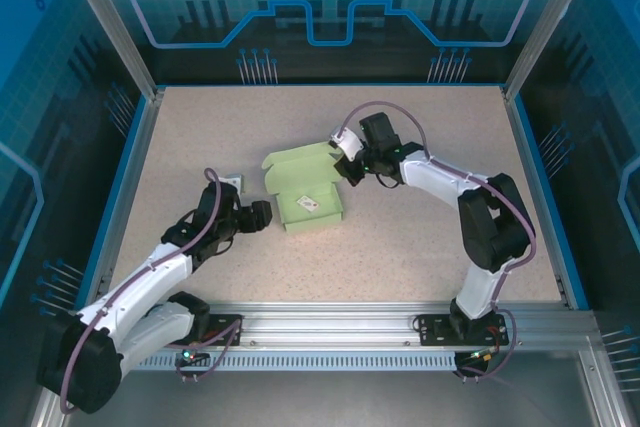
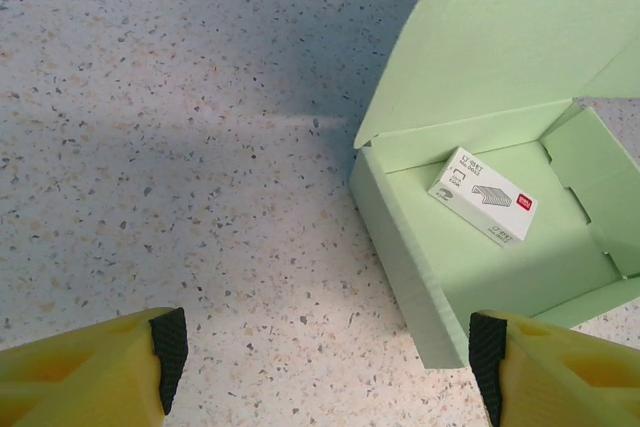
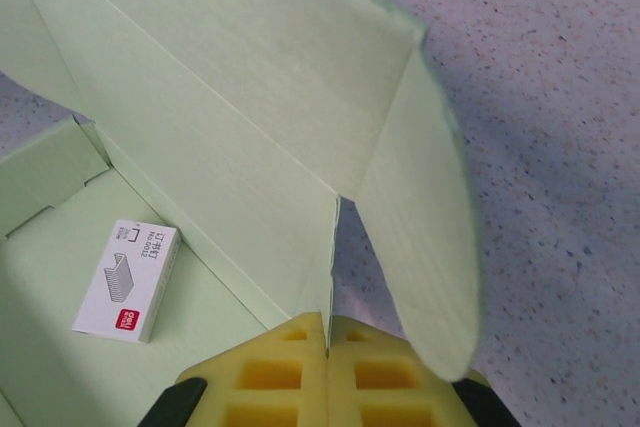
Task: Fold the paper box
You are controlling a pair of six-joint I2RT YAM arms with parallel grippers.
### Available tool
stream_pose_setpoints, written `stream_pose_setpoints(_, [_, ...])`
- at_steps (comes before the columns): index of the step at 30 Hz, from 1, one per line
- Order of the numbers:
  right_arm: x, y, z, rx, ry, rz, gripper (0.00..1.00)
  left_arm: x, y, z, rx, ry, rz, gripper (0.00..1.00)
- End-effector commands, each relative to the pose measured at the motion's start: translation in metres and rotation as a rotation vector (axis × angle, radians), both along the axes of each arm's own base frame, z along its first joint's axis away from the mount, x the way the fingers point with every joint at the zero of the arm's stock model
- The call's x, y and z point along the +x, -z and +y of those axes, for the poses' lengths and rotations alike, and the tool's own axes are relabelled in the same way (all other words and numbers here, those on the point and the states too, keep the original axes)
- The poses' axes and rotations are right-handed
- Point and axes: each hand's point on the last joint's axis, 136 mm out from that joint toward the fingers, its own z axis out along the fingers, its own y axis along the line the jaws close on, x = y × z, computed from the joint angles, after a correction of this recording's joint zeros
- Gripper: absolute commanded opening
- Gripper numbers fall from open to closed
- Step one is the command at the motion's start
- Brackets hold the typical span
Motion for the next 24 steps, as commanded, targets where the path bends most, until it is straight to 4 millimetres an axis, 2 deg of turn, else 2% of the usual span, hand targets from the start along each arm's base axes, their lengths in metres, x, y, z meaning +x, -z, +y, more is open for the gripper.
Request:
stream_pose_setpoints(1, [-0.009, -0.002, -0.015, -0.059, 0.031, -0.019, 0.06, 0.010, -0.024, -0.008, -0.011, 0.036, -0.075, 0.77])
stream_pose_setpoints(7, [-0.016, -0.005, -0.038, -0.082, 0.060, -0.028, 0.06, 0.036, -0.049, -0.039, -0.081, 0.158, -0.195, 0.78])
stream_pose_setpoints(11, [-0.016, -0.010, -0.049, -0.073, 0.084, -0.031, 0.07, 0.056, -0.054, -0.059, -0.069, 0.261, -0.247, 0.78])
stream_pose_setpoints(18, [-0.014, -0.013, -0.057, -0.075, 0.104, -0.040, 0.07, 0.081, -0.050, -0.082, -0.022, 0.383, -0.261, 0.72])
stream_pose_setpoints(24, [-0.012, -0.014, -0.058, -0.077, 0.114, -0.042, 0.07, 0.084, -0.035, -0.091, -0.021, 0.429, -0.209, 0.62])
